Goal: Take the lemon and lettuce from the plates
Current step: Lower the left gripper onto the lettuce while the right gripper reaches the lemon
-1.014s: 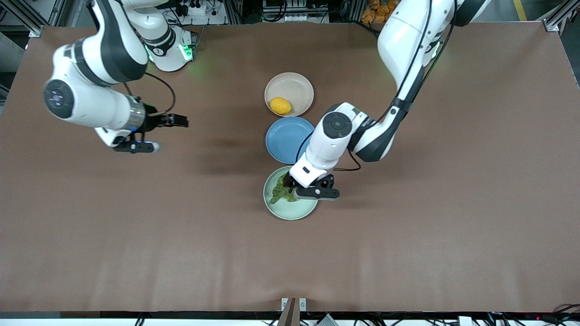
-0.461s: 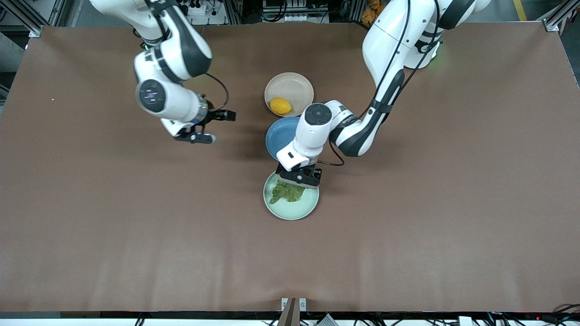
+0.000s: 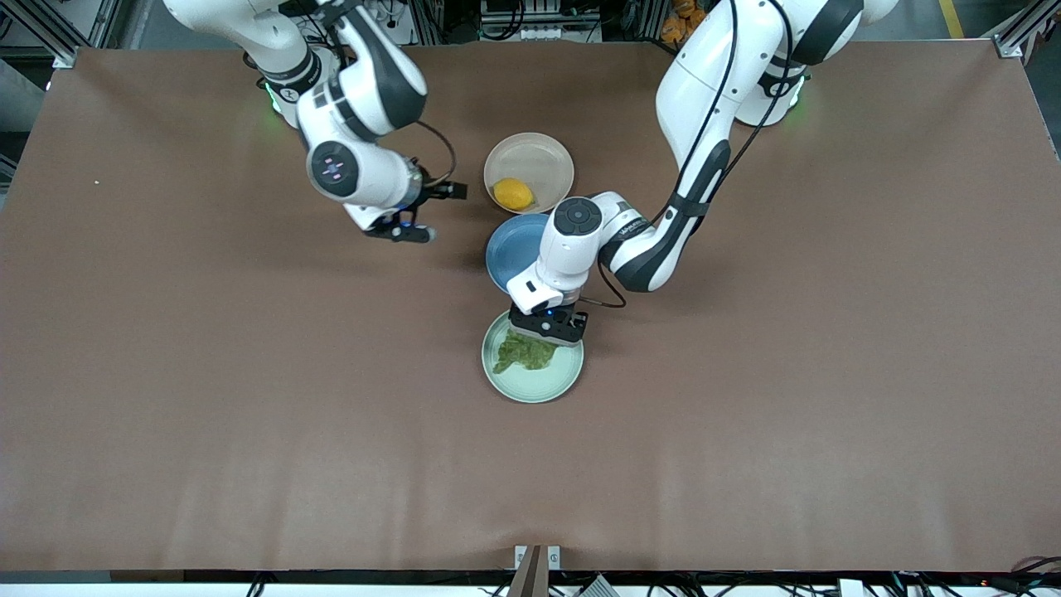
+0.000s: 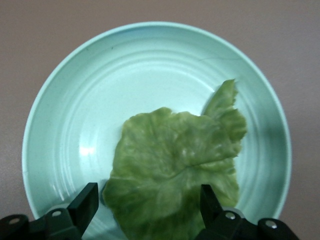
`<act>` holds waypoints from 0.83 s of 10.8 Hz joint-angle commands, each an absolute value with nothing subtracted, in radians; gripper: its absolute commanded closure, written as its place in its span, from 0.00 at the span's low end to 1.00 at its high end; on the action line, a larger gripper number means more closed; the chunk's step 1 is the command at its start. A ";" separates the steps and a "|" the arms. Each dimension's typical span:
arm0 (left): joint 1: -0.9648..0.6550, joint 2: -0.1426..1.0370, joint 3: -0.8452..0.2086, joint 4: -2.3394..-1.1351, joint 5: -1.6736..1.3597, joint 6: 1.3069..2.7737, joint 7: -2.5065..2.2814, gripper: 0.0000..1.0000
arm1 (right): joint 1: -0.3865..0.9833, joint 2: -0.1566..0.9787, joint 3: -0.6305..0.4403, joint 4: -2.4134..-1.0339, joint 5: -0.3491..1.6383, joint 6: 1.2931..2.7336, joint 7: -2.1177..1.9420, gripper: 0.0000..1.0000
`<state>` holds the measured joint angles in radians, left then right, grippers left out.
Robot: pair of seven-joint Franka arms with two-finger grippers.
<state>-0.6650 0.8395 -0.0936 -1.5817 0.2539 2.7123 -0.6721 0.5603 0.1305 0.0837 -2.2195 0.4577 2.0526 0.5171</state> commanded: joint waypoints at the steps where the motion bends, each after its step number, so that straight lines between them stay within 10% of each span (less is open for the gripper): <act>1: -0.678 0.851 -0.075 -1.569 0.287 2.730 -0.722 0.40 | 0.725 0.210 0.077 -2.224 0.482 2.188 0.610 0.00; 4: -0.677 0.845 -0.072 -1.569 0.288 2.730 -0.724 0.92 | 0.854 0.322 0.077 -2.198 0.480 2.344 0.675 0.00; 9: -0.617 0.732 -0.080 -1.577 0.288 2.665 -0.749 1.00 | 0.943 0.344 0.072 -2.164 0.310 2.345 0.672 0.00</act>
